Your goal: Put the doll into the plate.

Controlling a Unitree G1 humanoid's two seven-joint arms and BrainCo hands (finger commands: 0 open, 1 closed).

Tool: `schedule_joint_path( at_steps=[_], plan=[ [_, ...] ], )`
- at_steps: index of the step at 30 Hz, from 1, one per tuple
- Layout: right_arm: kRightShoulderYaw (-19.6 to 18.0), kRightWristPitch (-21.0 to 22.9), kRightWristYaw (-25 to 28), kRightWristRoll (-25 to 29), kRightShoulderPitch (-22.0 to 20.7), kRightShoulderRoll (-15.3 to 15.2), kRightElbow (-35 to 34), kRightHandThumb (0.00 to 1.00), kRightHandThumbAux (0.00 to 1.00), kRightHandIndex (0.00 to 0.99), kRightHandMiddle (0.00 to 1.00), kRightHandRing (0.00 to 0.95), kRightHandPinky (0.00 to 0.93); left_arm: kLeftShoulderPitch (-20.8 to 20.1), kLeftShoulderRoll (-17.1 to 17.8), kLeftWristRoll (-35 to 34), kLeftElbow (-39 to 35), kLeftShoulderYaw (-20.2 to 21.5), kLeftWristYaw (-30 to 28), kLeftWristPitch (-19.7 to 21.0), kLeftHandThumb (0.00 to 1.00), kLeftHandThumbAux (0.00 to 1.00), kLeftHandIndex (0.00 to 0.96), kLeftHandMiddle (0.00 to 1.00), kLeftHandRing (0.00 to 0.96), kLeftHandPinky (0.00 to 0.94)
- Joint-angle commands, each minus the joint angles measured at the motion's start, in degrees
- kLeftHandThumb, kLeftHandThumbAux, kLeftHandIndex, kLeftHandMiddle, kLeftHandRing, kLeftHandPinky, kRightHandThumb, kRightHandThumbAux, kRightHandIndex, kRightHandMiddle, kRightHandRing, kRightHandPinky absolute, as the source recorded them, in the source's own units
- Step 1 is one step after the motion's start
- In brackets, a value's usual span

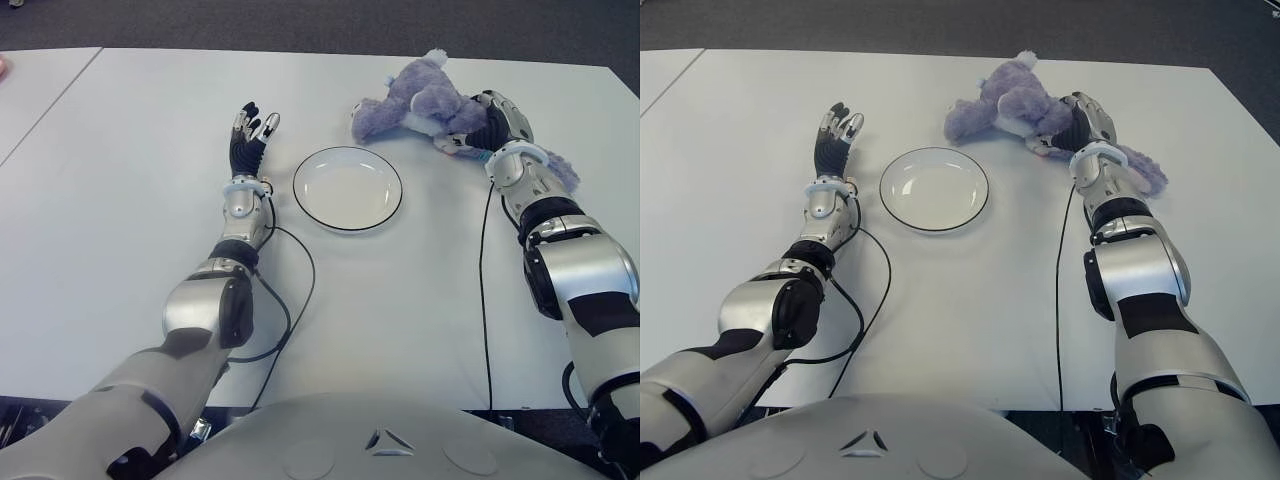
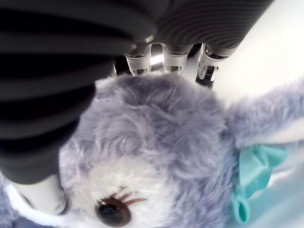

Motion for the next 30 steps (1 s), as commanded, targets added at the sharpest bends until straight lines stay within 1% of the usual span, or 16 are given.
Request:
schedule_joint_path(
  at_steps=[1,9,13,19,24,25,26,27,28,29,30],
  plan=[
    [-1.5,1.4,1.6,1.5,3.1,2.5,1.0,0.270,0.706,0.202,0.042,0.001,0.000,13.2,-3.3,-1.7,7.8,1.4,-0.9,3.6,0.000,0.507,0.128,0.113,0.094,0.092],
    [-3.2,1.4,1.3,2.5,4.1,3.0,0.9,0.323,0.719,0.209,0.048,0.001,0.009,13.3,-3.4,-1.5,7.8,1.2,-0.9,3.5,0.000,0.502,0.124,0.118,0.099,0.085],
    [-3.8,1.6,0.4,2.9,5.0,3.6,0.9,0.375,0.729,0.213,0.058,0.017,0.044,13.3,-3.4,-1.1,7.8,0.8,-0.5,3.5,0.000,0.501,0.124,0.120,0.101,0.087],
    [-5.1,1.2,-0.1,4.0,6.7,4.0,0.8,0.437,0.747,0.235,0.076,0.036,0.056,13.1,-3.5,-1.1,7.9,0.9,-0.2,3.7,0.000,0.499,0.124,0.120,0.102,0.089],
    [-6.6,1.2,0.7,5.1,7.1,4.3,0.8,0.476,0.762,0.247,0.094,0.059,0.106,12.9,-3.5,-0.8,7.9,0.6,0.4,4.2,0.000,0.497,0.127,0.126,0.107,0.095],
    [-7.5,1.2,1.5,6.0,7.4,4.4,0.8,0.485,0.765,0.251,0.102,0.072,0.127,12.9,-3.4,-0.4,7.9,0.3,0.8,4.5,0.000,0.496,0.127,0.127,0.108,0.095],
    [-8.1,1.2,2.2,6.6,7.6,4.5,0.8,0.495,0.768,0.261,0.133,0.115,0.172,12.9,-3.4,-0.1,7.9,0.0,1.1,4.7,0.000,0.496,0.127,0.127,0.109,0.095],
    [-9.1,1.1,3.2,7.6,8.3,4.8,0.9,0.510,0.771,0.275,0.179,0.179,0.240,12.8,-3.3,0.2,8.0,-0.3,1.4,4.9,0.000,0.495,0.127,0.128,0.109,0.094],
    [-9.7,1.1,3.9,8.1,8.8,4.9,0.9,0.628,0.739,0.324,0.297,0.299,0.355,12.8,-3.2,0.4,8.0,-0.5,1.6,5.0,0.000,0.494,0.126,0.127,0.109,0.093],
    [-10.3,1.0,4.6,8.6,9.2,5.1,0.9,0.671,0.728,0.341,0.340,0.342,0.396,12.8,-3.2,0.7,8.0,-0.8,1.8,5.0,0.000,0.493,0.125,0.126,0.109,0.093],
    [-10.6,0.9,5.1,9.0,9.4,5.2,0.9,0.734,0.710,0.368,0.429,0.448,0.499,12.8,-3.2,0.8,8.0,-0.9,1.9,5.0,0.000,0.492,0.124,0.126,0.109,0.093]
  ],
)
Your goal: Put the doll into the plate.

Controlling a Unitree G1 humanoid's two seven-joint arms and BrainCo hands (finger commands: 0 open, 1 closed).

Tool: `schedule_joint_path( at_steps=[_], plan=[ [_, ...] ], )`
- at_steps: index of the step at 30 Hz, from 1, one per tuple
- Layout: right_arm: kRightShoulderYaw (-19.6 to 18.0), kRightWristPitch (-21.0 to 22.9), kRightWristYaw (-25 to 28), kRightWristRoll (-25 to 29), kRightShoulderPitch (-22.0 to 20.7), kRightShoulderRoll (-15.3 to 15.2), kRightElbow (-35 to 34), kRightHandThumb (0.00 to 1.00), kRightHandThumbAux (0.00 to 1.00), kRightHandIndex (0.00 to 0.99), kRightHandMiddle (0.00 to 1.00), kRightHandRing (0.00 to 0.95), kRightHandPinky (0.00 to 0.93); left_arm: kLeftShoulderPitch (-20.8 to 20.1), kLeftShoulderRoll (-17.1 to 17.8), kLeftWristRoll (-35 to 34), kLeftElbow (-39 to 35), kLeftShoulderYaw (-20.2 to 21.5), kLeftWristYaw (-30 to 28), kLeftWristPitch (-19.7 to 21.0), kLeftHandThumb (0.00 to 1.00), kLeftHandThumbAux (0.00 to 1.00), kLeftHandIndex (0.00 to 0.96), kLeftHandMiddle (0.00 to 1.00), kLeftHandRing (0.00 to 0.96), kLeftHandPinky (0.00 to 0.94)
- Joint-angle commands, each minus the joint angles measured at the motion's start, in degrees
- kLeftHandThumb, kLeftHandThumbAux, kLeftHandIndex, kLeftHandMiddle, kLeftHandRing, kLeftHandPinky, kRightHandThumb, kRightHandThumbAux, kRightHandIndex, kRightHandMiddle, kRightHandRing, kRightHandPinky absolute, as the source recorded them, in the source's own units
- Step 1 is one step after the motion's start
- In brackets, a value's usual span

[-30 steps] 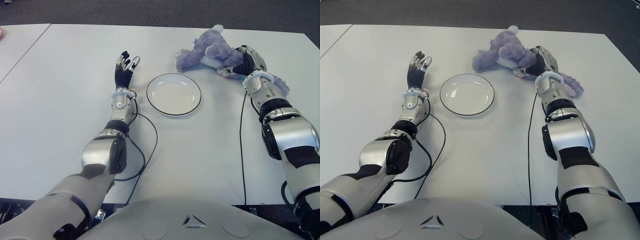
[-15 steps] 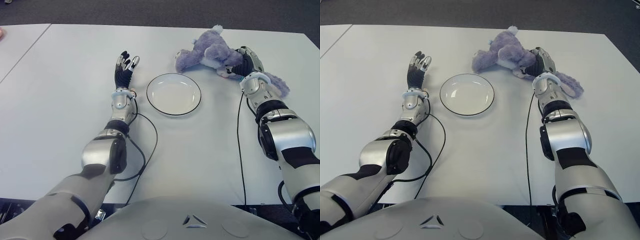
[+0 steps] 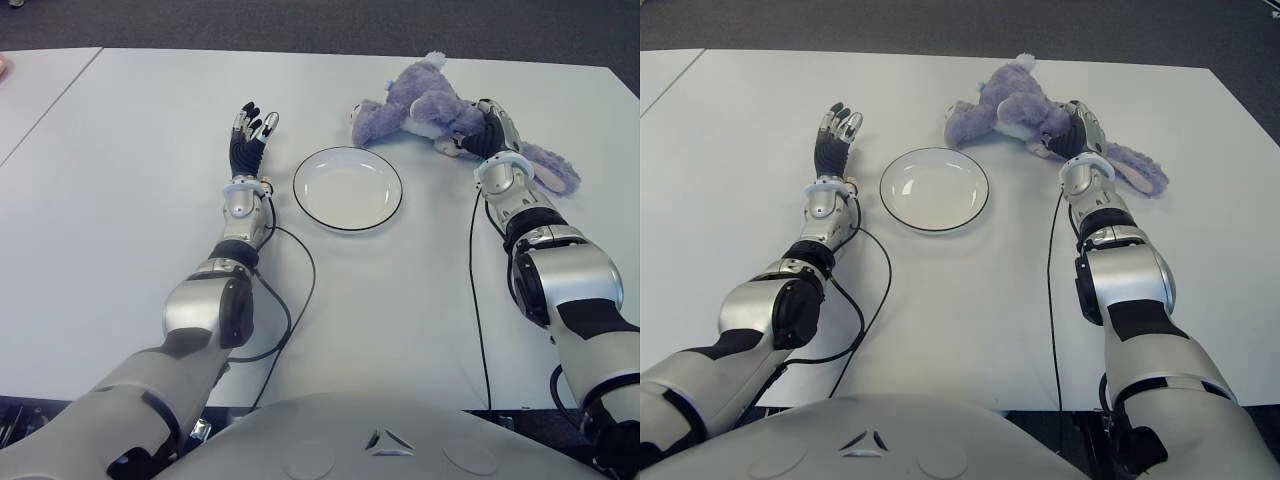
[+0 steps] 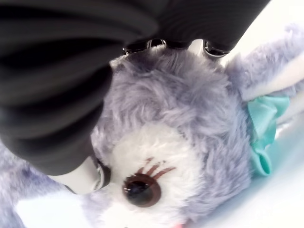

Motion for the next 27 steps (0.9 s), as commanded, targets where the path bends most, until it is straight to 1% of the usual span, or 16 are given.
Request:
schedule_joint_path(
  at_steps=[1,4,5,7,9,10,13,14,15,16,19,22,27],
  plan=[
    [-3.3,1.1,5.9,3.4,6.5,2.4,1.6,0.774,0.699,0.386,0.486,0.517,0.565,12.8,-3.1,0.8,8.0,-0.8,1.8,5.0,0.000,0.492,0.124,0.126,0.109,0.093],
    [-3.4,1.2,6.4,3.4,6.6,2.5,1.5,0.820,0.686,0.421,0.487,0.635,0.684,12.7,-3.1,0.9,8.0,-0.8,1.7,5.0,0.000,0.490,0.123,0.126,0.110,0.094],
    [-3.1,1.3,6.2,3.1,6.8,2.6,1.5,0.824,0.684,0.425,0.487,0.649,0.699,12.7,-3.1,0.9,8.0,-0.7,1.5,5.0,0.000,0.490,0.123,0.126,0.111,0.094],
    [-2.6,1.3,5.7,2.6,7.1,2.9,1.5,0.835,0.681,0.437,0.488,0.724,0.771,12.7,-3.1,0.8,8.0,-0.6,1.3,5.1,0.000,0.489,0.122,0.125,0.111,0.094],
    [-2.2,1.2,5.4,2.3,7.4,3.1,1.4,0.839,0.679,0.441,0.488,0.754,0.798,12.7,-3.1,0.7,8.0,-0.6,1.2,5.1,0.000,0.488,0.121,0.125,0.111,0.093],
    [-2.0,1.1,5.3,2.2,7.6,3.2,1.4,0.842,0.677,0.443,0.523,0.771,0.810,12.7,-3.1,0.7,8.0,-0.5,1.2,5.2,0.000,0.489,0.123,0.127,0.112,0.093],
    [-1.8,1.0,5.4,2.0,7.7,3.3,1.3,0.845,0.675,0.440,0.544,0.794,0.823,12.6,-3.1,0.5,8.0,-0.4,1.1,5.3,0.000,0.490,0.127,0.131,0.115,0.095],
    [-1.8,0.9,5.5,2.1,7.7,3.2,1.3,0.817,0.684,0.440,0.603,0.802,0.829,12.6,-3.1,0.4,8.0,-0.2,1.0,5.4,0.000,0.491,0.128,0.132,0.115,0.093],
    [-1.8,0.8,5.6,2.1,7.7,3.2,1.2,0.776,0.698,0.440,0.692,0.815,0.839,12.6,-3.2,0.3,8.0,-0.2,0.9,5.4,0.000,0.493,0.129,0.134,0.115,0.089],
    [-1.8,0.8,5.7,2.1,7.7,3.2,1.2,0.750,0.706,0.440,0.749,0.824,0.846,12.6,-3.2,0.2,8.0,-0.1,0.9,5.5,0.000,0.495,0.130,0.135,0.116,0.087],
    [-2.9,-0.1,7.5,3.4,7.2,2.4,1.1,0.718,0.717,0.440,0.823,0.836,0.846,12.6,-3.2,-0.1,7.9,0.2,0.4,5.3,0.000,0.497,0.125,0.133,0.113,0.084],
    [-3.8,-0.3,8.8,4.3,6.9,2.1,1.0,0.707,0.721,0.440,0.846,0.838,0.838,12.5,-3.3,-0.3,7.9,0.4,0.3,5.4,0.000,0.499,0.122,0.132,0.113,0.085],
    [-5.3,-0.6,10.0,5.7,6.9,2.1,1.0,0.703,0.722,0.440,0.854,0.841,0.838,12.3,-3.5,-1.0,7.9,1.1,-0.2,5.4,0.000,0.506,0.126,0.137,0.117,0.091]
  ],
)
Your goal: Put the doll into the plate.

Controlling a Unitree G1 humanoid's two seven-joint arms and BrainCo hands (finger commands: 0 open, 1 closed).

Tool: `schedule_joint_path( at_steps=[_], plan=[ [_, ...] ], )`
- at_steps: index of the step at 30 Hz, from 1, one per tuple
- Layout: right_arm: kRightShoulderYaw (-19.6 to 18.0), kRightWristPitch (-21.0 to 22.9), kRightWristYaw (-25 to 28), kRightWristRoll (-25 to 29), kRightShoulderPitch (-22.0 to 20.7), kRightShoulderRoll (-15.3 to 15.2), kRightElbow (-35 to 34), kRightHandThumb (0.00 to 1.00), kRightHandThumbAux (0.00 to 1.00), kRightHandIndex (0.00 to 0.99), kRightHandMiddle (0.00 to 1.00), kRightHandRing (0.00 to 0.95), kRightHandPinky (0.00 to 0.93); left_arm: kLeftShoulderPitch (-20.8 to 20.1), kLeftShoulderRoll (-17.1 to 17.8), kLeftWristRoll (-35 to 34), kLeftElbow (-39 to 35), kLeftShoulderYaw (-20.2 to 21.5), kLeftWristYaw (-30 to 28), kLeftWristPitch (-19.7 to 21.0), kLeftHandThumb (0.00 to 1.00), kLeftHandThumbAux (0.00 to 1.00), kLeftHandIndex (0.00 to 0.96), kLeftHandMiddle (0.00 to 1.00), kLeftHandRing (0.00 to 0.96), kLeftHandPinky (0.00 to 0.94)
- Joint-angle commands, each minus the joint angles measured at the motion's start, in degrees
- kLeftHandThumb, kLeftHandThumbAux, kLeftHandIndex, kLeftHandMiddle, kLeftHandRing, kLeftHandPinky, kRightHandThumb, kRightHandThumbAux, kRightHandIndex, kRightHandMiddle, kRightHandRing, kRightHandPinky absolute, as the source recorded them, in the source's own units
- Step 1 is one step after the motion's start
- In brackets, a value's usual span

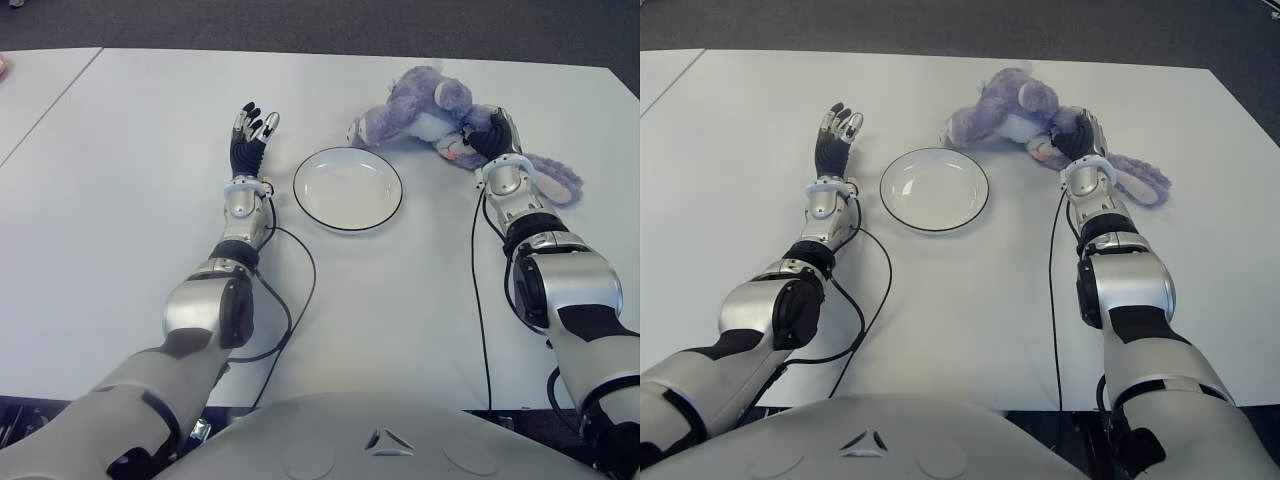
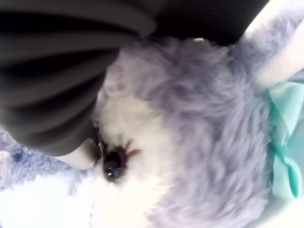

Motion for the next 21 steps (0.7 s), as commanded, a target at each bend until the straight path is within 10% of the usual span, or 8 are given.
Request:
schedule_joint_path(
  at_steps=[1,21],
  plan=[
    [-1.3,1.4,6.0,1.9,4.9,2.1,2.9,0.702,0.722,0.440,0.855,0.841,0.840,12.2,-3.4,-1.5,7.9,1.1,-0.6,5.5,0.000,0.509,0.127,0.139,0.119,0.094],
    [-0.6,-11.1,1.8,1.5,0.0,1.6,0.9,0.698,0.723,0.438,0.887,0.880,0.851,12.0,-3.2,-1.3,7.9,0.8,-0.3,6.0,0.000,0.542,0.120,0.141,0.125,0.104]
  ],
)
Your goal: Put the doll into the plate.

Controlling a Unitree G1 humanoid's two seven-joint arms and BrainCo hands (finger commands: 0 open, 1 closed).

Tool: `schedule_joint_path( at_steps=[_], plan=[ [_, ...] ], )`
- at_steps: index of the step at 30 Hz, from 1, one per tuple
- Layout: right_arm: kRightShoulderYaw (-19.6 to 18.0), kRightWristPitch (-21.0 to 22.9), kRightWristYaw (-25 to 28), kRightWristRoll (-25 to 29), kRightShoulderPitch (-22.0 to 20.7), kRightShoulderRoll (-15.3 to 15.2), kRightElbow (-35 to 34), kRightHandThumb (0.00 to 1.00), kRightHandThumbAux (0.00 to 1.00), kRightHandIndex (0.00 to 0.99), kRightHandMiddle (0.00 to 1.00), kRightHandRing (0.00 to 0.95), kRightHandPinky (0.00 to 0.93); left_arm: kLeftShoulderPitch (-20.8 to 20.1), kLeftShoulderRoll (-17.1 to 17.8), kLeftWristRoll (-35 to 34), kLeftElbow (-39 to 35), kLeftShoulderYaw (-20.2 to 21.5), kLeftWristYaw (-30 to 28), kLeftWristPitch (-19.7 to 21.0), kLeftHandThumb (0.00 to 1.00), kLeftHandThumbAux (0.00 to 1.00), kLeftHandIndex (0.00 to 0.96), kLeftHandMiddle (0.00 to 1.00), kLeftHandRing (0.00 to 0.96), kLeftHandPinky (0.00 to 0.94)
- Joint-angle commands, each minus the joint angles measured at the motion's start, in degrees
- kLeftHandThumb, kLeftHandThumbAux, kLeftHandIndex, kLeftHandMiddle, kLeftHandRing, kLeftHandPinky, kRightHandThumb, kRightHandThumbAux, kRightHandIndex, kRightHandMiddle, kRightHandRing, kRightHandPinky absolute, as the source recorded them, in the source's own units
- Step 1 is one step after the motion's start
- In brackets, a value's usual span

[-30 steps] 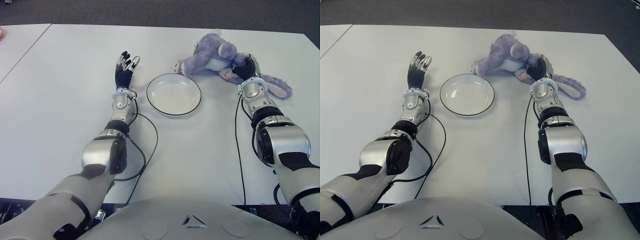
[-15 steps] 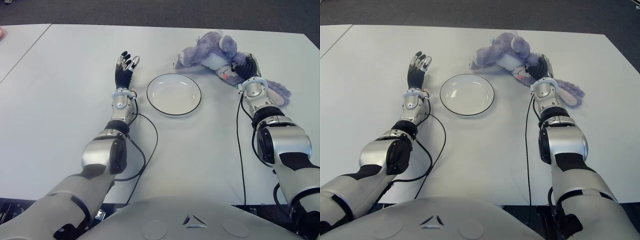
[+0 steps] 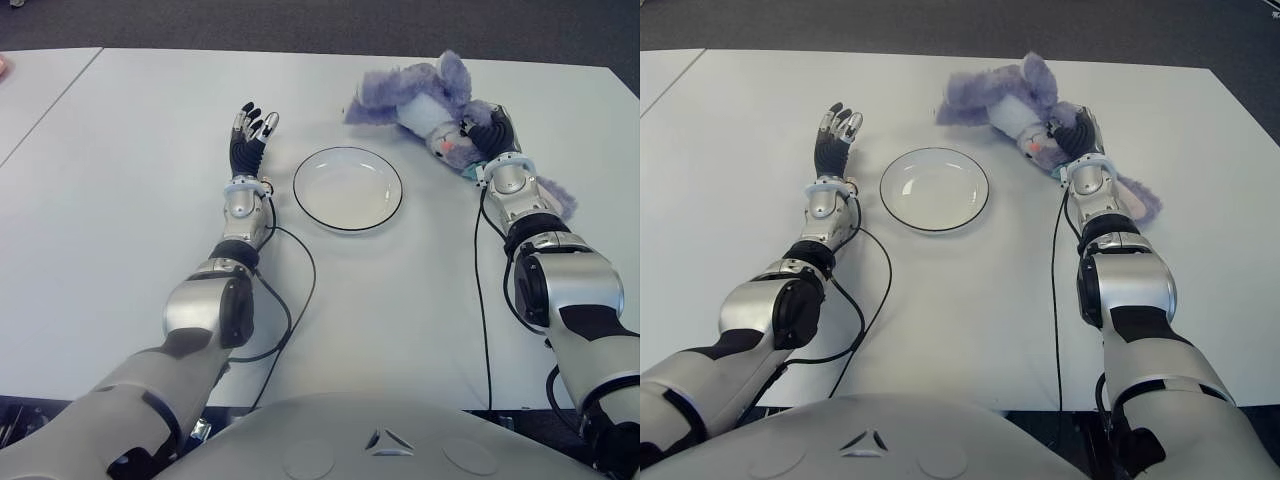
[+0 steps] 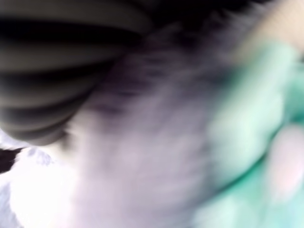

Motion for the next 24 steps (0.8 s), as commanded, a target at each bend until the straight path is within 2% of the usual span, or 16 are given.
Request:
schedule_joint_path(
  at_steps=[1,7,15,24],
  plan=[
    [1.7,-5.2,-1.5,-1.3,-0.2,1.5,0.7,0.698,0.724,0.438,0.888,0.881,0.848,12.1,-3.1,-1.0,8.0,0.7,-0.3,5.9,0.000,0.544,0.121,0.142,0.125,0.105],
    [3.6,-8.6,-4.5,-3.0,-1.5,1.5,0.2,0.697,0.724,0.438,0.889,0.882,0.842,12.1,-3.1,-1.1,8.0,0.8,-0.8,5.8,0.000,0.540,0.119,0.143,0.126,0.106],
    [8.6,-13.1,-12.0,-8.2,-3.5,0.5,-0.8,0.696,0.726,0.438,0.889,0.884,0.852,12.1,-3.1,-1.0,8.0,0.7,-0.8,5.9,0.000,0.532,0.121,0.142,0.126,0.106],
    [11.4,-16.7,-18.0,-11.5,-5.6,0.1,-1.7,0.697,0.726,0.438,0.893,0.889,0.872,11.9,-3.2,-0.6,8.0,0.4,0.1,6.2,0.000,0.537,0.117,0.134,0.120,0.094]
  ],
)
